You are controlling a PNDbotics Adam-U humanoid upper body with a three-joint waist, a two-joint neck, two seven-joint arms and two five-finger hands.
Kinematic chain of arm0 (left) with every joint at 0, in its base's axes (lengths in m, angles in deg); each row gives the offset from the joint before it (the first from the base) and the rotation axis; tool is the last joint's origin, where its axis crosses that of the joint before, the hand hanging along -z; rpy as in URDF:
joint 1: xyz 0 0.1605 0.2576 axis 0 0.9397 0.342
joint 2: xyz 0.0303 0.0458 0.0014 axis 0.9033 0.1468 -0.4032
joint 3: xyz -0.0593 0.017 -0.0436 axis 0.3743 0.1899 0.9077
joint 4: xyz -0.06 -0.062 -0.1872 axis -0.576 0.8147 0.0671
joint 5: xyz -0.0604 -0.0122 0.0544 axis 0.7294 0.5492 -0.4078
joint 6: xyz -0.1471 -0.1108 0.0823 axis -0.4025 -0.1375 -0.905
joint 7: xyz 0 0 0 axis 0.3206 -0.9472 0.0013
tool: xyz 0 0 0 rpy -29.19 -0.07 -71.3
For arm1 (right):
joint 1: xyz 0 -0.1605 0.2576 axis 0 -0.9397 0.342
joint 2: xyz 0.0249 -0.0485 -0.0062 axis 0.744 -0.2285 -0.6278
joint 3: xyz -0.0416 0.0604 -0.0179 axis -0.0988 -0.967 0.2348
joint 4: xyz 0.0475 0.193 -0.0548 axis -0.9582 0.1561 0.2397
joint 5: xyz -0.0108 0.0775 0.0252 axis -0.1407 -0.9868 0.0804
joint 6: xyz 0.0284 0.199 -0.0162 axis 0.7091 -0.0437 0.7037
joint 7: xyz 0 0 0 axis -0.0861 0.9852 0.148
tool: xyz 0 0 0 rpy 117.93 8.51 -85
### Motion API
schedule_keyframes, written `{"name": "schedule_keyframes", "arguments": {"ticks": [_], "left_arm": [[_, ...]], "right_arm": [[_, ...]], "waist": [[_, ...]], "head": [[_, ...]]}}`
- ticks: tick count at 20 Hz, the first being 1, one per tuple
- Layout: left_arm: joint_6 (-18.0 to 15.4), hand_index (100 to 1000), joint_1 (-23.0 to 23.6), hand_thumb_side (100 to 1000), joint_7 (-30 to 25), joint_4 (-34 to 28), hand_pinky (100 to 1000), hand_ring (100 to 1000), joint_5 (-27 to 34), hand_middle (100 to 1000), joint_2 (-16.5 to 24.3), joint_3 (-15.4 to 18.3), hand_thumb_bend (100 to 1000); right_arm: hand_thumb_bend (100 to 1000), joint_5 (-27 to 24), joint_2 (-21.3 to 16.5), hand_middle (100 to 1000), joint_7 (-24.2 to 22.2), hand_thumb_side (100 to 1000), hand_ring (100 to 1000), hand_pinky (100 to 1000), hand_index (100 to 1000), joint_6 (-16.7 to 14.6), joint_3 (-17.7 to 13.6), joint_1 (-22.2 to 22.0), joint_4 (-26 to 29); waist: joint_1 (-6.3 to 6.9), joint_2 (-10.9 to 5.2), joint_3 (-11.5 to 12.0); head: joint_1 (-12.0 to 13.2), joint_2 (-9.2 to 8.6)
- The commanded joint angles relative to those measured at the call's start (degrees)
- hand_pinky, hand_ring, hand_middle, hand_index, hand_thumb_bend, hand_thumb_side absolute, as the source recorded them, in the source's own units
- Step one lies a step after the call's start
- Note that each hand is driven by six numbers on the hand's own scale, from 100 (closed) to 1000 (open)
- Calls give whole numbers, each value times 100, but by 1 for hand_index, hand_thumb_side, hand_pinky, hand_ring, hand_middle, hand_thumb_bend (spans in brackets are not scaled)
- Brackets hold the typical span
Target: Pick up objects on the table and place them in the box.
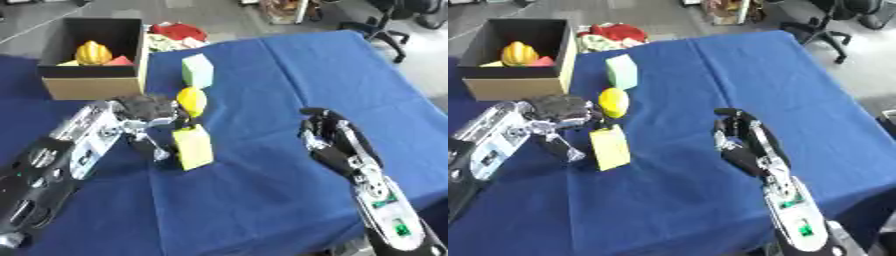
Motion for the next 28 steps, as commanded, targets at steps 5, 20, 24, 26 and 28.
{"name": "schedule_keyframes", "arguments": {"ticks": [5, 20, 24, 26, 28], "left_arm": [[437, 538, -86, 122, 716, -168, 530, 351, 289, 299, 152, -71, 201], [1309, 530, -628, 108, 2086, 402, 511, 321, 896, 268, 611, 1088, 100], [1706, 536, -879, 117, 2482, 1042, 511, 324, 988, 271, 473, 1732, 100], [1909, 540, -932, 125, 2685, 1372, 511, 324, 891, 273, 389, 2062, 100], [2099, 568, -945, 138, 2875, 1681, 523, 348, 863, 299, 300, 2371, 100]], "right_arm": [[100, -13, -54, 499, 2, 258, 557, 689, 763, -8, -24, 60, 111], [100, -9, -47, 498, 35, 257, 556, 689, 763, 3, -51, 14, 87], [100, -12, -36, 498, 20, 257, 556, 689, 762, 2, -35, 9, 77], [100, -15, -41, 498, 11, 256, 556, 689, 762, 2, -26, 8, 69], [100, -19, -39, 498, 3, 256, 555, 689, 761, 2, -19, 9, 65]], "waist": [[-4, 11, 2], [-42, -43, 93], [-62, -56, 106], [-65, -57, 101], [-69, -57, 97]], "head": [[-28, 22], [-132, 22], [-125, 22], [-108, 22], [-97, 22]]}}
